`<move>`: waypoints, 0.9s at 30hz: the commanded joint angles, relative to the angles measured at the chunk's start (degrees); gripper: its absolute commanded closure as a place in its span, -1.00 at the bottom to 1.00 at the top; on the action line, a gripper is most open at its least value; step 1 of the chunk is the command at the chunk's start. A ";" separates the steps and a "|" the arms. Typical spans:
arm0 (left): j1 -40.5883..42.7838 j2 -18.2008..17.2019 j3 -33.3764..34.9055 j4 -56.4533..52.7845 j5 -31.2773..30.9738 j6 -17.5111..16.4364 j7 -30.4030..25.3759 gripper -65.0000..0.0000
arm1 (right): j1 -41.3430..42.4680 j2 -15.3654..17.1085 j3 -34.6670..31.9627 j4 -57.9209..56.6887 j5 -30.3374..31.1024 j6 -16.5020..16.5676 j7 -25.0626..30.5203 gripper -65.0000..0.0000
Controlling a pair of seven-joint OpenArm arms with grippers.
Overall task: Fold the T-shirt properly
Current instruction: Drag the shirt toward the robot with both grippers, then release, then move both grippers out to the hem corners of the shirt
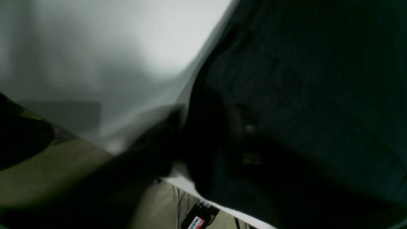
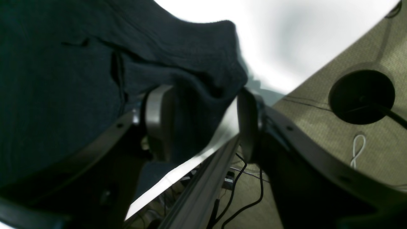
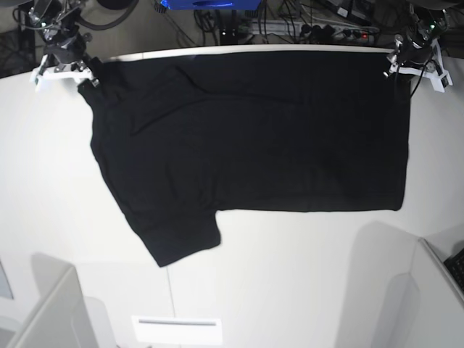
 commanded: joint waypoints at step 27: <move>-14.71 -1.16 -5.01 10.60 0.18 0.08 7.84 -0.55 | 25.41 15.39 -12.23 -10.77 0.15 -0.05 0.98 0.12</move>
